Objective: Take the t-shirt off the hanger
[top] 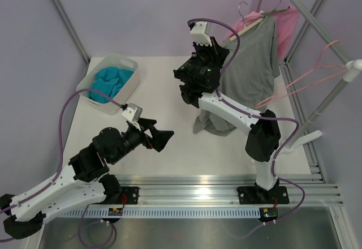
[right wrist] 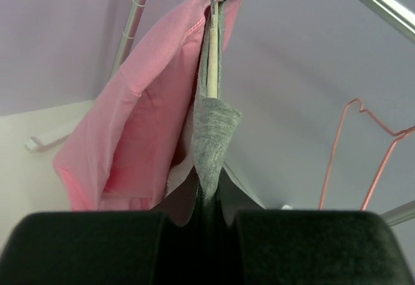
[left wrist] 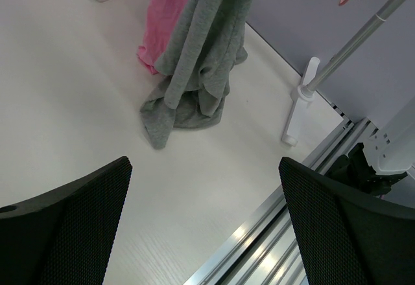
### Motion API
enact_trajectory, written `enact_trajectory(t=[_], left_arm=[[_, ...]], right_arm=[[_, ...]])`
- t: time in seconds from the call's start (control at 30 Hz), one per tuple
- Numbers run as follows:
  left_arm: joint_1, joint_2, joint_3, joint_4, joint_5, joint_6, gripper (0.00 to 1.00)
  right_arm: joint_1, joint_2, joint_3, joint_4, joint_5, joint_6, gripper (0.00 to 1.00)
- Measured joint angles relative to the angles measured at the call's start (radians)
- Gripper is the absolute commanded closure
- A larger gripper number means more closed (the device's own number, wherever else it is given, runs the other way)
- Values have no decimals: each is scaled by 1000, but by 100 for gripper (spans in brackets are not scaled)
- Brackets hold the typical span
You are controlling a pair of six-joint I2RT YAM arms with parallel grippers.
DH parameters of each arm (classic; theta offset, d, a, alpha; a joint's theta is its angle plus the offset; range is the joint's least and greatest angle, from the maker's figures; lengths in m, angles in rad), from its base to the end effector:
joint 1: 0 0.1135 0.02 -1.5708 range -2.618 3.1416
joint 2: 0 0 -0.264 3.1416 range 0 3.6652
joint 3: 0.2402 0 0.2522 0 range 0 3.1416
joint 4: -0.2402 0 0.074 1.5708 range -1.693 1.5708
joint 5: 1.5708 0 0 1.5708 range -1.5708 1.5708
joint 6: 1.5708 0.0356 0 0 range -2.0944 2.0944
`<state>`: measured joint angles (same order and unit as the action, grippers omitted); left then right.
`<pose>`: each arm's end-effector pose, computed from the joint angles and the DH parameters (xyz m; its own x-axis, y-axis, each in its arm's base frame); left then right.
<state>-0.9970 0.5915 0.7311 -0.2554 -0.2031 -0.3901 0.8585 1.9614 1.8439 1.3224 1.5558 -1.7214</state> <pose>0.0838 -0.1164 0.3416 -0.3295 -0.1764 -0.9275 0.6364 0.6842 -0.3562 0.2867 0.2776 0.4581 -0.3115 -0.3834 -0.8695 0.5700 0.6567 -0.4938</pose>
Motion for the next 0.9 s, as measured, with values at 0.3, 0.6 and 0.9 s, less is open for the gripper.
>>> enact_trajectory(t=[0.3,0.6,0.9], left_arm=[[0,19,0,0,0,-11,1],[0,19,9,-1,1,-13,1],[0,26,9,2,10,-33,1]], right_arm=[[0,-137,-30,-219,8,329,100],[6,-293,39,-567,8,595,100],[15,-335,59,-622,5,597,100]])
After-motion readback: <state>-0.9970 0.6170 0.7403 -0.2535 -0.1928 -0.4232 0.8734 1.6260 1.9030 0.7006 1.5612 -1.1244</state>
